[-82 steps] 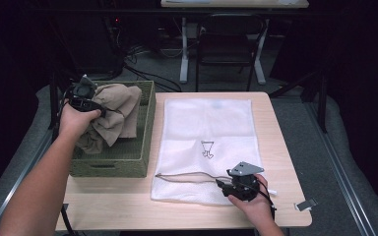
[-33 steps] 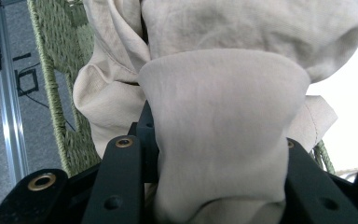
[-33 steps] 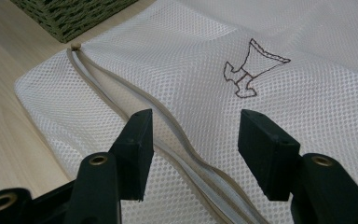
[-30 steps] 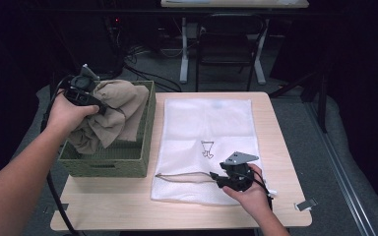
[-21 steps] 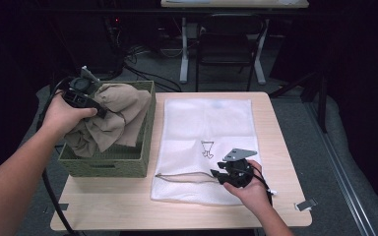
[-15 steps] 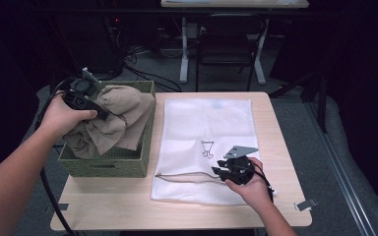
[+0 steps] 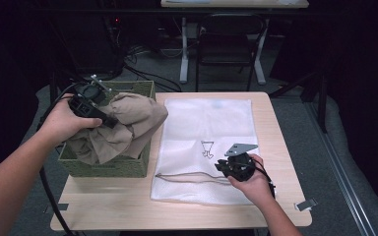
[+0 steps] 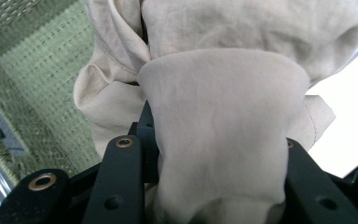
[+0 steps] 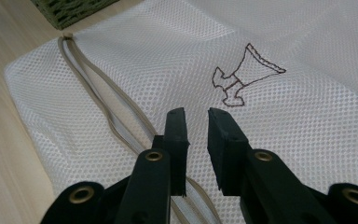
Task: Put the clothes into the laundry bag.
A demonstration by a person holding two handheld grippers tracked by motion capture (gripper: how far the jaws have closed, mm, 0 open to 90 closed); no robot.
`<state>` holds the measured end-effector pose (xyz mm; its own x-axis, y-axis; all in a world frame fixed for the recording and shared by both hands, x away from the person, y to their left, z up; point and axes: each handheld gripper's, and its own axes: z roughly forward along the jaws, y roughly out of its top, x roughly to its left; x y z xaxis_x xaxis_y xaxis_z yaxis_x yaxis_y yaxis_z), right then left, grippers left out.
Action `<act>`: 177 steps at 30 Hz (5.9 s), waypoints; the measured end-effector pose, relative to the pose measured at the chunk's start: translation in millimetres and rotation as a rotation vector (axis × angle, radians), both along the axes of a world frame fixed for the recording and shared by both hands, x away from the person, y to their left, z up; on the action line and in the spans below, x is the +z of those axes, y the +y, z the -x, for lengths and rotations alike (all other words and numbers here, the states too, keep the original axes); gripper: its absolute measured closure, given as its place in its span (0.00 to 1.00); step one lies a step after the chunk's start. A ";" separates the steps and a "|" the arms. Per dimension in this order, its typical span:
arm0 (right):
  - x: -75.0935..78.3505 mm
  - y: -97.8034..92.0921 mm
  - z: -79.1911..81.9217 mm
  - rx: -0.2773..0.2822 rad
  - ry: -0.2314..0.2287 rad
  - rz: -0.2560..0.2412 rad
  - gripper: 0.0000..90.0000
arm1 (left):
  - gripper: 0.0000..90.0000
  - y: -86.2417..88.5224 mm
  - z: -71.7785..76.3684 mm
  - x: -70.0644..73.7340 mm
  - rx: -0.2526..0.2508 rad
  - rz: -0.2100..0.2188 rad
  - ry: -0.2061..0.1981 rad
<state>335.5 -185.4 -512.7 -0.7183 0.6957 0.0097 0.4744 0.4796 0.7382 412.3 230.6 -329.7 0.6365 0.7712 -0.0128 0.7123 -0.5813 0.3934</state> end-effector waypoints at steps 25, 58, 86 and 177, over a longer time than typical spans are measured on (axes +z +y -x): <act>-28.2 23.8 -2.8 0.096 0.032 0.121 0.74 | 0.70 -28.4 27.1 6.2 -0.112 0.029 -0.007; -38.5 39.6 -12.6 0.145 0.052 0.178 0.91 | 0.70 -40.7 41.8 -7.6 -0.172 0.035 0.009; 15.3 38.5 -53.3 0.210 0.109 0.197 0.97 | 0.70 -43.5 56.4 -13.6 -0.199 0.044 0.009; 63.5 48.2 -81.2 0.219 0.111 0.105 0.97 | 0.70 -166.1 70.5 -142.2 -0.407 0.105 0.056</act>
<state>416.7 -137.2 -449.2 -0.8506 0.5248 0.0326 0.4260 0.6514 0.6279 341.8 64.5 -471.9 0.8849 0.4497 -0.1212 0.4549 -0.7785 0.4324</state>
